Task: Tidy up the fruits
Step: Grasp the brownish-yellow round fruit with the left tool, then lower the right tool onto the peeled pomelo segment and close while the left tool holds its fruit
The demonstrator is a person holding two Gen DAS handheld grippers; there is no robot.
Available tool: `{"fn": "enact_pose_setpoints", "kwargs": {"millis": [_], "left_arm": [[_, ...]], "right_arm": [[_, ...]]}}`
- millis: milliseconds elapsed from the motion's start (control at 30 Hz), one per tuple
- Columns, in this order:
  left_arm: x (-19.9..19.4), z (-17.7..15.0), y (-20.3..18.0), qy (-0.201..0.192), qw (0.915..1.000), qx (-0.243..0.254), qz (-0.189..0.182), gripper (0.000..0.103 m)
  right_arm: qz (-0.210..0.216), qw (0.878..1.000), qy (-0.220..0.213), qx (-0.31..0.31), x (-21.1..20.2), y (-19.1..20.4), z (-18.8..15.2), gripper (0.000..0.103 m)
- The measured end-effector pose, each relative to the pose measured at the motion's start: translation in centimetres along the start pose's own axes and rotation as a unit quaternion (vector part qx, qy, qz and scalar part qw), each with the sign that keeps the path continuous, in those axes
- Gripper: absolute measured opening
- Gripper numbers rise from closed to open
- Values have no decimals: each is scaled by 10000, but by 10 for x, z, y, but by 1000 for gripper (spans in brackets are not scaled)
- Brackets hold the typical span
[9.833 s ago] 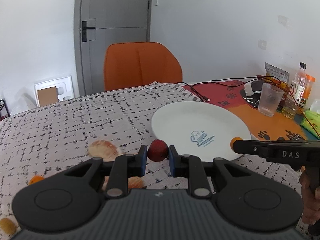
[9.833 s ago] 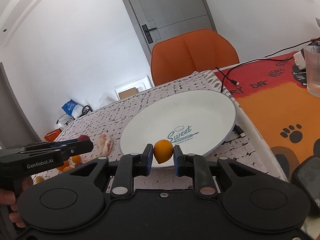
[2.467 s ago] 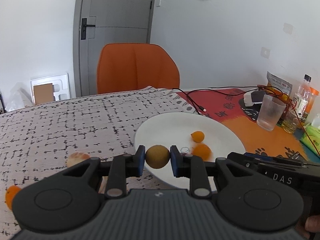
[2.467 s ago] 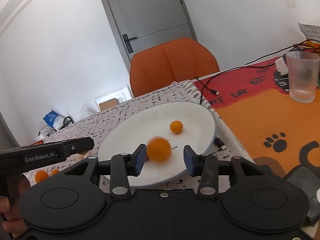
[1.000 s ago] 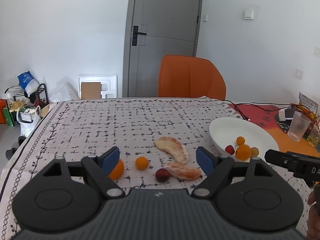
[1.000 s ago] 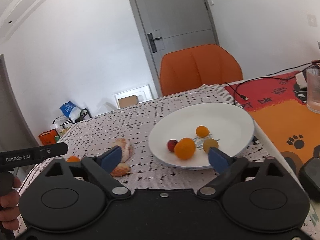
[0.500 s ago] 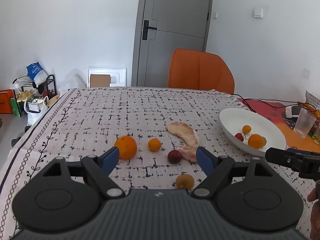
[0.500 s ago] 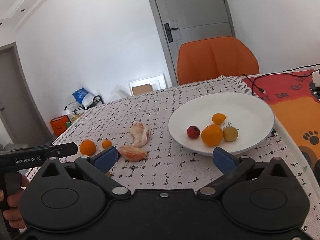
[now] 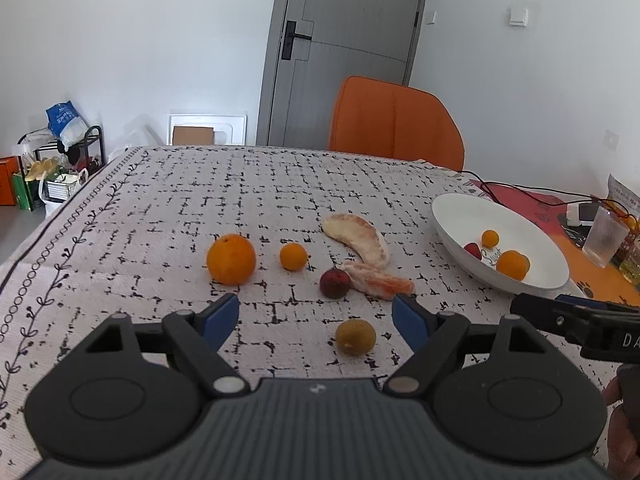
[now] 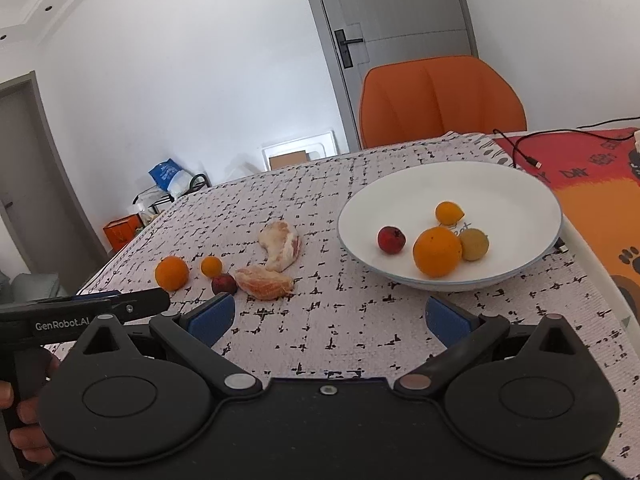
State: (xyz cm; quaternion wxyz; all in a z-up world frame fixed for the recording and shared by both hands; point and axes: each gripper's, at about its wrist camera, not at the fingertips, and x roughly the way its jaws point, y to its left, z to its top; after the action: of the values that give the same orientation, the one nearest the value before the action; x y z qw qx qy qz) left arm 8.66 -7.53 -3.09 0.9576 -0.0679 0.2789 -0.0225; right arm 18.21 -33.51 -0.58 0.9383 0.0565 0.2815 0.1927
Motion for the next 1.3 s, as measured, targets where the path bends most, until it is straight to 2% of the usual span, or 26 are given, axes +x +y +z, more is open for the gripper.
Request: {"fn": "enact_pose_setpoints", "kwargs": {"millis": [167,333,500,633,700,733,833,1300], "left_arm": [[8,-4,-3,85,9999,1,-79,78],[18,-7,-8,203,9995,50,-229,68],[28,-11,-12,325,9988,45,-351,50],[36,-13,-13,483,9980,9,-413,39],[38,-15,-13,473,9981,56,-382,28],[38,-15,-12,469,9981,67,-391,26],[37,-13,-4,456,9981,-34,-403,26],[31,-4,36,314,9991,-288,17,26]], "right_arm": [[38,10000,24,25,4,-3,-2,102],[55,10000,53,47,8,-5,-2,101],[26,9999,97,76,12,-7,-3,101],[24,9999,134,72,15,-6,-3,100],[51,9998,180,50,19,-4,-3,96],[74,9997,211,43,21,-3,-3,93],[117,9994,310,-10,29,2,-3,88],[452,9973,483,-304,59,32,1,85]]}}
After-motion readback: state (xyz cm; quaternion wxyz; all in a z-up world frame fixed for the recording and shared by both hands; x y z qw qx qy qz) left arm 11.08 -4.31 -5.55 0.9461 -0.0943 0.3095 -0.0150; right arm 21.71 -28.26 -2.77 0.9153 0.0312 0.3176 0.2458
